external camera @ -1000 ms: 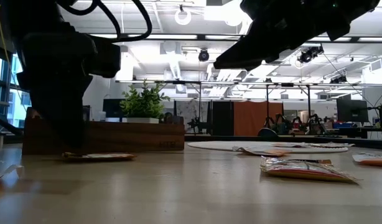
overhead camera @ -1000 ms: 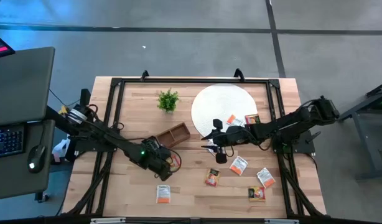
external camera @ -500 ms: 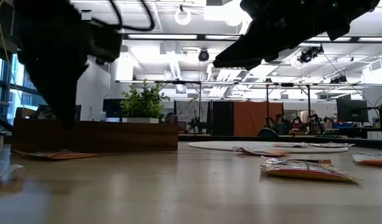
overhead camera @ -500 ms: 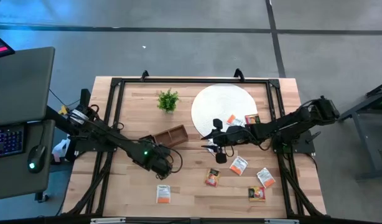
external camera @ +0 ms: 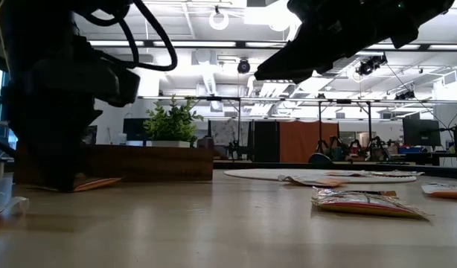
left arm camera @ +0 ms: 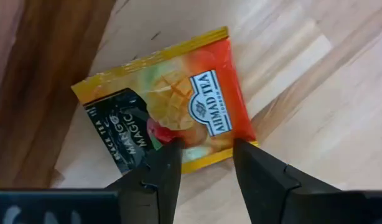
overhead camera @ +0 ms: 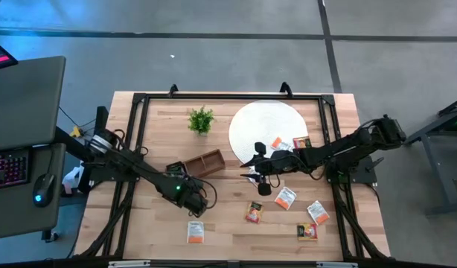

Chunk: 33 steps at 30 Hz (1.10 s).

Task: Pick & Place Tea
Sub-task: Put the yellow tea bag into the middle section of the wooden organizer

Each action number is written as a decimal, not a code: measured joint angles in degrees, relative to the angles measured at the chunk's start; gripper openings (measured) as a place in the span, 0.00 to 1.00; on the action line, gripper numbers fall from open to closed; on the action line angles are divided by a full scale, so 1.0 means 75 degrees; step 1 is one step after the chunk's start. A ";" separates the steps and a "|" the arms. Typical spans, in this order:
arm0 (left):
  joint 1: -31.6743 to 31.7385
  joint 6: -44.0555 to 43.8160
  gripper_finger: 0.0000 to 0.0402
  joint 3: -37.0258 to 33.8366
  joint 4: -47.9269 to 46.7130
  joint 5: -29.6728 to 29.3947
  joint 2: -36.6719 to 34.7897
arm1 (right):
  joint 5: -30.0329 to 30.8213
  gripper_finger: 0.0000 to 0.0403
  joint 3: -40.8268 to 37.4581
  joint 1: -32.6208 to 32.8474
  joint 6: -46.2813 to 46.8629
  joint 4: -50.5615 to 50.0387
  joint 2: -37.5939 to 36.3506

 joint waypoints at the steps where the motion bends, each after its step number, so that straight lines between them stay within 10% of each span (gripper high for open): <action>1: 0.0030 0.0008 0.36 0.0000 -0.0021 -0.0008 0.0047 | 0.0001 0.35 0.0000 0.0000 0.0000 0.0006 0.0000; 22: 0.0894 0.3677 0.36 0.0469 0.2603 0.0027 0.0114 | -0.1058 0.35 0.0000 0.0117 0.0033 0.0180 -0.0003; 33: 0.0819 0.3362 0.19 0.0862 -0.0006 -0.0042 -0.0174 | -0.1600 0.19 0.0991 0.0598 -0.0666 0.1113 0.1925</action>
